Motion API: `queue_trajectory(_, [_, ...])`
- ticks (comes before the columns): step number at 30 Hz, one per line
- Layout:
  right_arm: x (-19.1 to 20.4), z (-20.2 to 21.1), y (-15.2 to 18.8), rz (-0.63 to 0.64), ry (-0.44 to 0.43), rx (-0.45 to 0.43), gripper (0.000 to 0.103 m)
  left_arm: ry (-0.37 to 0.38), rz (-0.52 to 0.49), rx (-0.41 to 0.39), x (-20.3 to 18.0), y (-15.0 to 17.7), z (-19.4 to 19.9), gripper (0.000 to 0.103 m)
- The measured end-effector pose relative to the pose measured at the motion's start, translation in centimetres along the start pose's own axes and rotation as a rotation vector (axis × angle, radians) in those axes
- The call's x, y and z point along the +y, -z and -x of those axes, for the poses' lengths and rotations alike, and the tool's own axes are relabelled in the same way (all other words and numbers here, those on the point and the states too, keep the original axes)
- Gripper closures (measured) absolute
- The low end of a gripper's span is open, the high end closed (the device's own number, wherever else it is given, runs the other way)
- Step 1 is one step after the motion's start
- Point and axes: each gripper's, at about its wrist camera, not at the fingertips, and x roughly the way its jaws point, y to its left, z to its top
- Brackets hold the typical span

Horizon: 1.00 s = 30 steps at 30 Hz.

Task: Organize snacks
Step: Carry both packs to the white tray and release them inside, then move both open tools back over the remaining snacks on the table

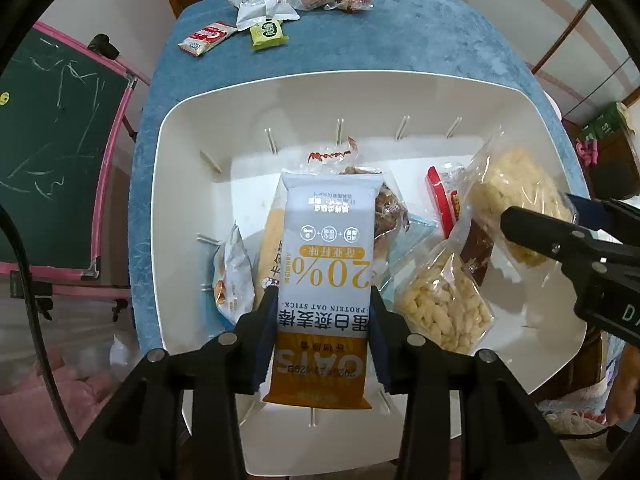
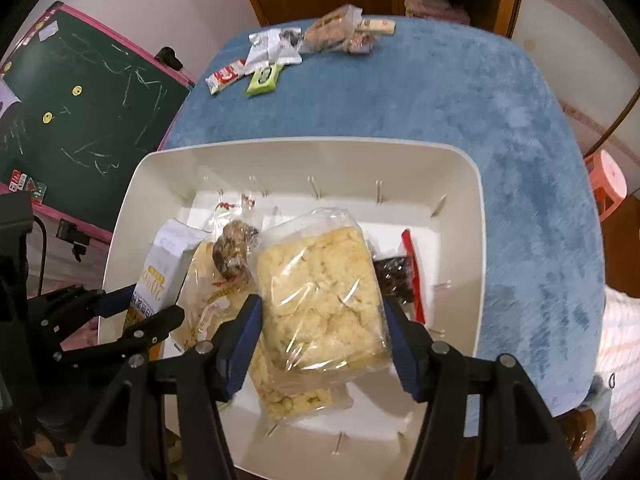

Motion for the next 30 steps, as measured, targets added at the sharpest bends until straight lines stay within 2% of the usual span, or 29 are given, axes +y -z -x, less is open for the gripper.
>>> queue_trajectory(1, [-0.1, -0.1, 0.1, -0.007, -0.004, 0.005, 0.042, 0.002, 0.0, 0.0, 0.0, 0.0, 0.0, 0.061])
queue_trajectory(3, [-0.1, -0.2, 0.2, -0.013, -0.011, 0.003, 0.042, 0.007, 0.001, 0.0, 0.0, 0.0, 0.1, 0.05])
queue_trajectory(5, [-0.1, 0.0, 0.3, -0.013, -0.015, -0.003, 0.042, 0.0, 0.003, -0.011, -0.1, 0.1, 0.4, 0.032])
queue_trajectory(8, [-0.1, 0.1, 0.3, -0.016, -0.028, -0.007, 0.042, -0.003, 0.003, -0.021, -0.3, 0.1, 0.7, 0.023])
queue_trajectory(19, [-0.2, 1.3, 0.4, -0.015, -0.048, -0.034, 0.042, -0.026, 0.008, -0.007, -0.8, 0.2, 1.2, 0.021])
queue_trajectory(30, [-0.5, 3.0, -0.2, 0.004, -0.065, -0.079, 0.042, -0.035, 0.018, -0.069, -1.0, -0.7, 3.5, 0.021])
